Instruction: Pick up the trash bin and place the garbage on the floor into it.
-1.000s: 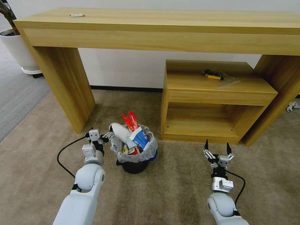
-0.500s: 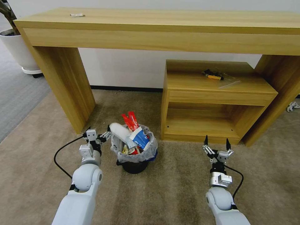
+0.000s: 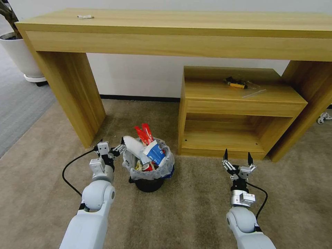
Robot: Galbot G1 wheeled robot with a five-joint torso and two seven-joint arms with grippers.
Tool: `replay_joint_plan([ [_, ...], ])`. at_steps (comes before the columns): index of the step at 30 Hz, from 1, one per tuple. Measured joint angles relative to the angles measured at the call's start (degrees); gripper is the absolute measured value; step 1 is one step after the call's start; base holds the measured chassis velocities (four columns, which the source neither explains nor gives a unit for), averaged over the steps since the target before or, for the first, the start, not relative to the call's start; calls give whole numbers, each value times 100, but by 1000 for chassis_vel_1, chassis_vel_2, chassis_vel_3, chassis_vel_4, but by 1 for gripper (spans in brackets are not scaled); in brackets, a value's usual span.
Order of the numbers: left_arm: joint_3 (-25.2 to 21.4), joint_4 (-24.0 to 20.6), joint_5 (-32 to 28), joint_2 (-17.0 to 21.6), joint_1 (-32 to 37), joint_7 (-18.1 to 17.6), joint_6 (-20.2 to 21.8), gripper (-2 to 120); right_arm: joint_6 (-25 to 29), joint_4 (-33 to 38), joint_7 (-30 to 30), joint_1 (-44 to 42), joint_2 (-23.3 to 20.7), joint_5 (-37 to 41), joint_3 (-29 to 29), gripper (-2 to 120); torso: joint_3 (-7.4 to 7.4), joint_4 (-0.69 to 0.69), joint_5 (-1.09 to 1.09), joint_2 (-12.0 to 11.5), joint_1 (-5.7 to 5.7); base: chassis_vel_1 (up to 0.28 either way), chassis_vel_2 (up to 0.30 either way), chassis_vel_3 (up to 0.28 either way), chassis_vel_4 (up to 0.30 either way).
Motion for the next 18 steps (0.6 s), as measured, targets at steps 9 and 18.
replay_joint_plan([
  [9,4,-5,-5,0,3,-2,4,100,-6,4,6,-2,0,-3,-3,100,0,0,0,0,0,0,0,0,0],
  [18,8,-5,-6,1,3,-3,7,100,-10,6,10,-2,0,-3,-3,100,0,0,0,0,0,0,0,0,0],
])
